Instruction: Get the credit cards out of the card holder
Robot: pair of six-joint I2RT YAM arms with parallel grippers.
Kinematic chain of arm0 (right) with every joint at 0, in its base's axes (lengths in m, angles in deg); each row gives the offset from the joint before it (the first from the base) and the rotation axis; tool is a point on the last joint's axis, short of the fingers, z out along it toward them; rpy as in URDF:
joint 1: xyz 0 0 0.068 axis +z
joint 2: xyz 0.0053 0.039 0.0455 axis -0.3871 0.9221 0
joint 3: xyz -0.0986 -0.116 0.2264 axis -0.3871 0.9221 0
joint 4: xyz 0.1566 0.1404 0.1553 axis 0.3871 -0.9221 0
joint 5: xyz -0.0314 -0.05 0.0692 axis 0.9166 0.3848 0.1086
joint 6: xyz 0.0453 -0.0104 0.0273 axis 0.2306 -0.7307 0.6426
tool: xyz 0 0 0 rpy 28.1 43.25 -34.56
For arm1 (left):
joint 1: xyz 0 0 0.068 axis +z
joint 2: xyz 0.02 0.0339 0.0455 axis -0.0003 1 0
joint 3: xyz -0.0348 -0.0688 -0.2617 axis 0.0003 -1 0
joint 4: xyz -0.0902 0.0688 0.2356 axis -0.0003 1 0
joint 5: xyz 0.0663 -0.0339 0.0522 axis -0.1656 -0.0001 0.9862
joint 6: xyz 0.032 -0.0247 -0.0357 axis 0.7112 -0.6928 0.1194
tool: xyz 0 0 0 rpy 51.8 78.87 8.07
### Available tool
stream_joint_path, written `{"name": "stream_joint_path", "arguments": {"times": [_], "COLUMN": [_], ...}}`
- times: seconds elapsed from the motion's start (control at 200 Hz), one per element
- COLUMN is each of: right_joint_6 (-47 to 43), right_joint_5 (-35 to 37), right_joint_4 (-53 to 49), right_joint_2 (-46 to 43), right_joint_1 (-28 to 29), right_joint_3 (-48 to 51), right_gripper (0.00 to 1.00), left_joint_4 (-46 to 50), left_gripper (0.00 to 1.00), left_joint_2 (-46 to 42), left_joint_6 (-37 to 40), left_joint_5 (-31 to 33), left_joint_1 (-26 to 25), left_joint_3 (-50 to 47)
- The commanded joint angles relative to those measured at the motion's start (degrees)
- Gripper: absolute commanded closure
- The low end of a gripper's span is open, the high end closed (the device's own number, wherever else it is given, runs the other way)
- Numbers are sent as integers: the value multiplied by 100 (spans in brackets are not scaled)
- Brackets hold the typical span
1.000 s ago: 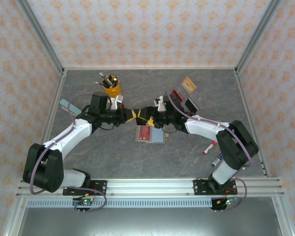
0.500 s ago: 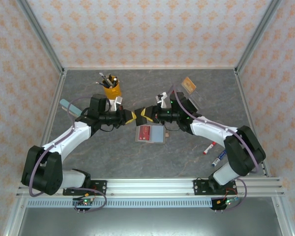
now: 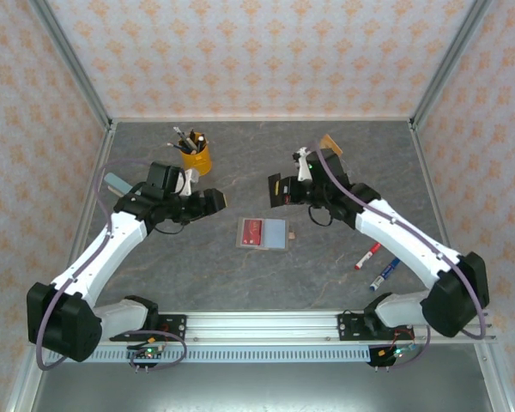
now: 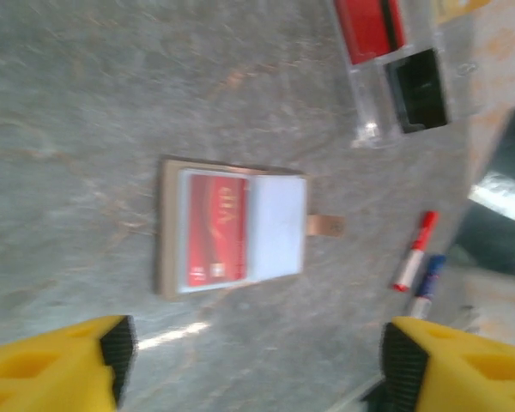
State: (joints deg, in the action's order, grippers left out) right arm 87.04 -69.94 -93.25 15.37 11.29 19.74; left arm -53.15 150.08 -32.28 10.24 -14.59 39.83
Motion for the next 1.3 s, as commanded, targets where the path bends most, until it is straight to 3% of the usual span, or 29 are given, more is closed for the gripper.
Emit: {"name": "stream_joint_path", "arguments": {"times": [0.0,0.13,0.315,0.676,1.296], "right_joint_6": [-1483,-2084,-2761,-4163,-4789], "right_joint_5": [1902,2103,1518,1375,1200], "right_joint_4": [-1020,-1238,-1388,-2021,-2808], "right_joint_2": [-285,-302,88,1352,2961], "right_joint_1": [-72,-610,-1419,-1625,-1930], "right_joint_3": [-227,-350,-652,-1515,-2704], "right_gripper": [100,100,100,100,100], "left_joint_4": [794,798,777,996,416], "left_gripper": [3,0,0,0,0], "left_joint_2": [-59,-72,-69,106,257], "left_joint_6": [493,293,96,546,-12], "left_joint_5": [1012,1275,1286,1216,961], "left_joint_1": [41,33,42,33,41], "left_joint_3": [100,12,-3,319,307]}}
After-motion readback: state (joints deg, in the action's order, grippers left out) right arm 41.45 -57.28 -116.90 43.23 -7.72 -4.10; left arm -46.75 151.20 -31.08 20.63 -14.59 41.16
